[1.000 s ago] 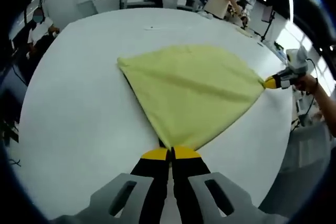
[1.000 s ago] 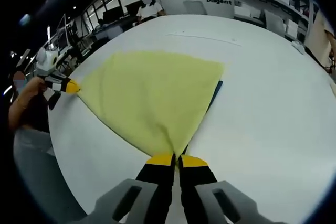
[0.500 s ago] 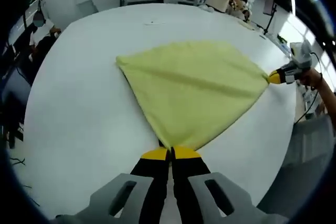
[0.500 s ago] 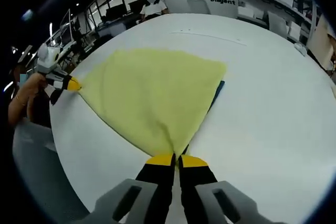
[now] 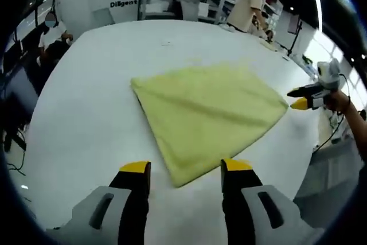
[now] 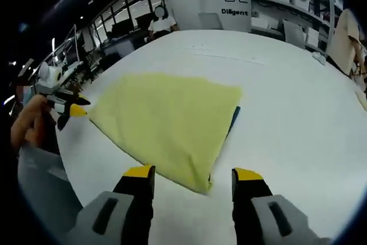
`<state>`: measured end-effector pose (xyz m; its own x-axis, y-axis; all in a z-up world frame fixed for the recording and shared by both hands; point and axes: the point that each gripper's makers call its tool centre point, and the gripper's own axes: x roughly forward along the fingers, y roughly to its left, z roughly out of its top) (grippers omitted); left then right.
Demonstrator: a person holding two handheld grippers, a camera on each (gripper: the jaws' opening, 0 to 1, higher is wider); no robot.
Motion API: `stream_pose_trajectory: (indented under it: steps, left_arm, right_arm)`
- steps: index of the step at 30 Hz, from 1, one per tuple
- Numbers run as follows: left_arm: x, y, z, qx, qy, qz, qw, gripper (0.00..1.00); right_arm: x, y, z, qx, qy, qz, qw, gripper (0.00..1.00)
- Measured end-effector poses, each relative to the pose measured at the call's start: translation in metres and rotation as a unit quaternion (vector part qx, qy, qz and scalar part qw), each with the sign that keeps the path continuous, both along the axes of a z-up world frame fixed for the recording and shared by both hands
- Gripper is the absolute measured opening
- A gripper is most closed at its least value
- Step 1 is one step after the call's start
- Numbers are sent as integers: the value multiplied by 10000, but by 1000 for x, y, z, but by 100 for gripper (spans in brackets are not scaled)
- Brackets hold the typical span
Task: Fold the garment on the visible template until the final outline fits inside the template.
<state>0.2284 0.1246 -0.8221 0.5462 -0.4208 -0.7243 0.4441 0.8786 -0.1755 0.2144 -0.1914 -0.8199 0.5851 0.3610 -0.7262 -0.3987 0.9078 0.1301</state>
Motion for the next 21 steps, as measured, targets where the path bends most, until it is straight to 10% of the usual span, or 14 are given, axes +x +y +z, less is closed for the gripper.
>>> stream_pose_trajectory:
  steps: [6,21]
  left_arm:
    - [-12,-3,16,-37,8,20,10000,74]
    - [-48,2,40,392,-265,144,9988,99]
  right_arm:
    - [-11,6,30,54,-237,-111,9996,80]
    - [-50,22,53,269,-249,-43,9993,99]
